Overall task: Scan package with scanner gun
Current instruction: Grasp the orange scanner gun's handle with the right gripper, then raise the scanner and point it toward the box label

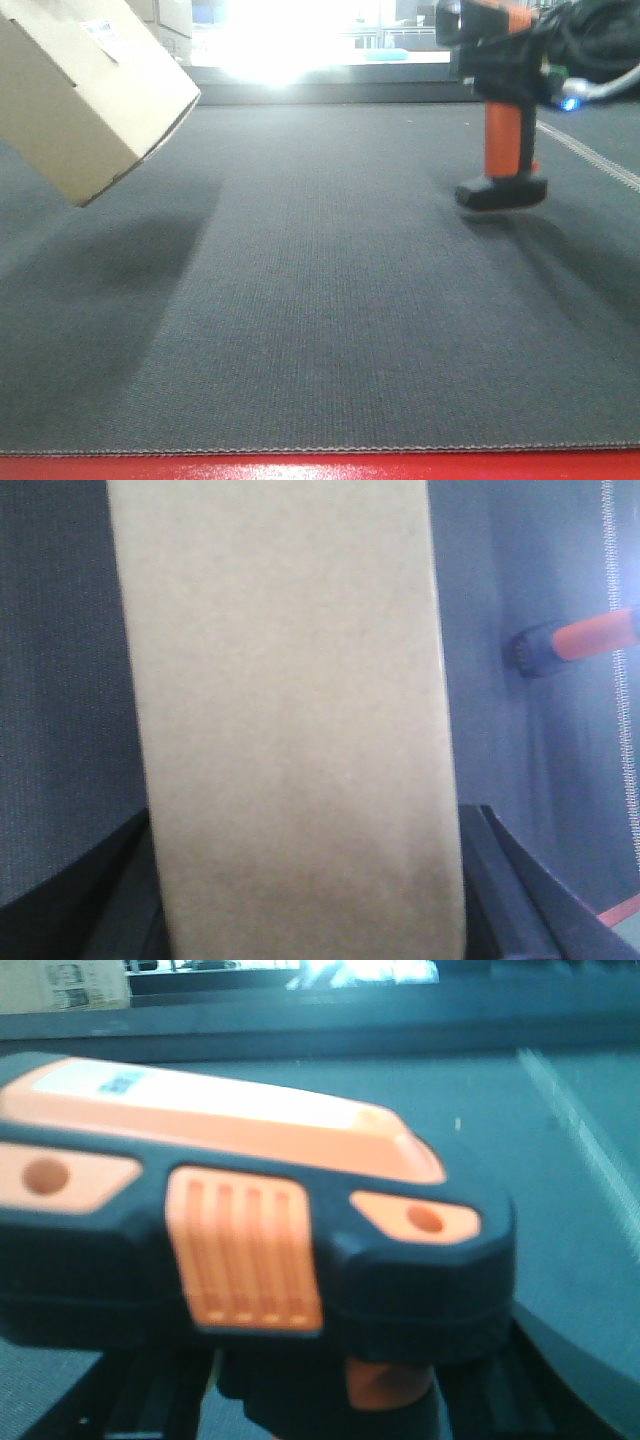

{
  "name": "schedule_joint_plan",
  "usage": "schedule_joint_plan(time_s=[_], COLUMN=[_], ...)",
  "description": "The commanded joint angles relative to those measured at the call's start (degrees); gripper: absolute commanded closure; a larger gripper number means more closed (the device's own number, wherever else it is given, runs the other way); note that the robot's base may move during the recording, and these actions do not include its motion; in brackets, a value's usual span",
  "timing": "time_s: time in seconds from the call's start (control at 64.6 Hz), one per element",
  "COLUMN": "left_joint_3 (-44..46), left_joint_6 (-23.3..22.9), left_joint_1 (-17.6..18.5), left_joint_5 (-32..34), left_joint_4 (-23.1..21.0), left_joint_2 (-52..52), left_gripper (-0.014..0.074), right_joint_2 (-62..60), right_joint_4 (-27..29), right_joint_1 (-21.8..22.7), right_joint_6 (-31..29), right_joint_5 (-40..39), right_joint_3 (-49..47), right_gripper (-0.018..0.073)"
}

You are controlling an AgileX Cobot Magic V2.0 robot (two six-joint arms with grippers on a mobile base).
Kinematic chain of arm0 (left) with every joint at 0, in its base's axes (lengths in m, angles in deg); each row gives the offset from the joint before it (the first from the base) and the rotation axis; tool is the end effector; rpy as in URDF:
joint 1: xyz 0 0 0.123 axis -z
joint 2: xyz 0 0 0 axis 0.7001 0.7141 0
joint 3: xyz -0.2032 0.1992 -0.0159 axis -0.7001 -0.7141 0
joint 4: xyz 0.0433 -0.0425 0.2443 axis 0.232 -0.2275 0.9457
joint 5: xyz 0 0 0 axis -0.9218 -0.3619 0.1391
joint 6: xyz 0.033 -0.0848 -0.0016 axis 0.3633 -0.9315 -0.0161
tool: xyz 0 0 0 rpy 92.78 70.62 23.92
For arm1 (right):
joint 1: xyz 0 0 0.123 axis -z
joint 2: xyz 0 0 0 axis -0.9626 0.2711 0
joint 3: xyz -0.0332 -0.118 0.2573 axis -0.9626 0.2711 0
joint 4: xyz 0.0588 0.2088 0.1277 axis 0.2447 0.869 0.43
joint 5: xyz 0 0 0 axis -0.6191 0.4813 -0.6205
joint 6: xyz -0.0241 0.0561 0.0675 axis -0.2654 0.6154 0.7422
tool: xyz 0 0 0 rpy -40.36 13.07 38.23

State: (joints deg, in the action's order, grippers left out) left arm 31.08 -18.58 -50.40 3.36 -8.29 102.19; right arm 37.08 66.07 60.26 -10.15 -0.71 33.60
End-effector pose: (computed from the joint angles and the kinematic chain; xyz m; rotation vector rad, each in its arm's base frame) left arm 0.3289 -0.0135 0.3548 -0.0741 2.6418 -0.7326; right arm 0.3322 0.0604 0.2261 0.0505 1.7195 0.0418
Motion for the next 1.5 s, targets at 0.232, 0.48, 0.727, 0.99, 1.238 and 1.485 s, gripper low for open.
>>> schedule_joint_plan(time_s=[0.232, 0.48, 0.727, 0.99, 1.238, 1.485], left_joint_3=[0.1, 0.1, 0.1, 0.1, 0.1, 0.1], left_joint_6=[0.2, 0.3, 0.7, 1.2, 1.2, 1.2], left_joint_1=[-0.1, -0.1, -0.1, -0.1, -0.1, -0.1], left_joint_5=[0.4, 0.4, 0.4, 0.4, 0.4, 0.4], left_joint_4=[-0.3, 2.1, 2.3, 2.3, 2.7, 4.4], left_joint_2=[-0.7, -0.7, -0.7, -1.0, -1.8, -3.0], left_gripper=[0.0708, 0.0708, 0.0708, 0.0708, 0.0708, 0.0708], right_joint_2=[-11.0, -12.1, -12.1, -12.1, -10.8, -9.5], right_joint_4=[0.1, 0.1, 4.5, 7.7, 7.7, 7.7], right_joint_1=[0.3, 0.3, 0.3, 0.3, 0.3, 0.3], right_joint_6=[-23.5, -35.2, -35.5, -35.5, -38.0, -38.0], right_joint_5=[9.2, 11.6, 11.6, 13.8, 13.8, 14.7], right_joint_3=[-4.1, -6.9, -9.1, -11.1, -11.1, -11.1], right_gripper=[0.0713, 0.0713, 0.0713, 0.0713, 0.0713, 0.0713])
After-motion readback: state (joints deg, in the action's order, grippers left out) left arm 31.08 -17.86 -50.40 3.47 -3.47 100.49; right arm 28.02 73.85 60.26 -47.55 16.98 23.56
